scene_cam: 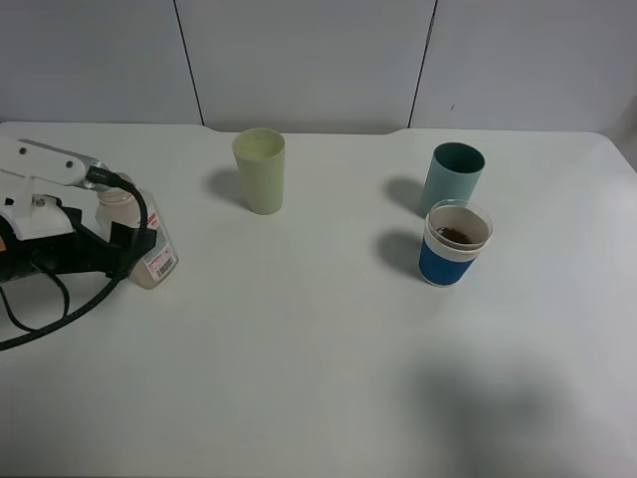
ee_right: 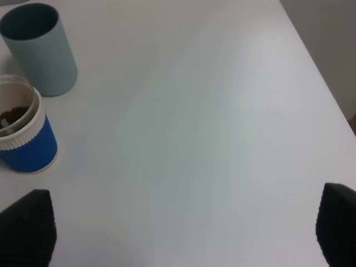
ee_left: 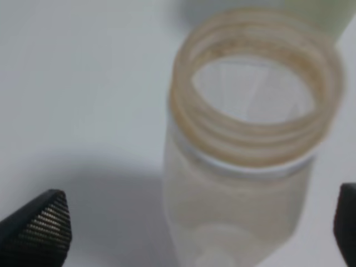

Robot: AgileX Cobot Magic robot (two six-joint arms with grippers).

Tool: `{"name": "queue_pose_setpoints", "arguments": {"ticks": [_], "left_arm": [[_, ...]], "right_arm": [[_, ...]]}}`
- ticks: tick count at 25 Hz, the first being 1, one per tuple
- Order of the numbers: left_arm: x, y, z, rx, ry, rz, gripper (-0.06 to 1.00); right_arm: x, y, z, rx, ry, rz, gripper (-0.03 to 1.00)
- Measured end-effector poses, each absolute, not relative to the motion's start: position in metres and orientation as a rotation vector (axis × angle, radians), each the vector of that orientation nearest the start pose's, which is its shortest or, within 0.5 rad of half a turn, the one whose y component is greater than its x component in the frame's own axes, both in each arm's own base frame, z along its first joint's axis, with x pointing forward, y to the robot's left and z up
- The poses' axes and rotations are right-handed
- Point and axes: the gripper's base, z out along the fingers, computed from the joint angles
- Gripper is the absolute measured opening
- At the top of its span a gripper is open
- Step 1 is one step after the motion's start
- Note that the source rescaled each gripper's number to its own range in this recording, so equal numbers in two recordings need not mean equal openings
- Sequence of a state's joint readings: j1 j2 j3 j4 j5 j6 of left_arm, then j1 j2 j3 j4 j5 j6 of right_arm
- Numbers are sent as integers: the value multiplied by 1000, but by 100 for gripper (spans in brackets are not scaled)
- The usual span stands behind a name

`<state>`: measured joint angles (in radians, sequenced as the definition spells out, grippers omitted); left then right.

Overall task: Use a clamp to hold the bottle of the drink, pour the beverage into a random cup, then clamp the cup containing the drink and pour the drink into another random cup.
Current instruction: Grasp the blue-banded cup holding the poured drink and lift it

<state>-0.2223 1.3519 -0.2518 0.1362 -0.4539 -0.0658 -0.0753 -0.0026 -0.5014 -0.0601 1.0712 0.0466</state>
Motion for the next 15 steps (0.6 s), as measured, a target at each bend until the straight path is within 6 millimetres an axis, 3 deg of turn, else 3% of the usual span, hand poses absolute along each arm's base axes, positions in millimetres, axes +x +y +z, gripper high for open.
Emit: {"name": "queue_pose_setpoints", "arguments": {"ticks": [7,15], "left_arm": [[178,-43,188,255,2087,-164,92],[134,-30,231,97,1971,-226,99]], "right_arm": [[-6,-4,277,128,2047,-90,80],[-6,-4,277,128,2047,-90,80]]}}
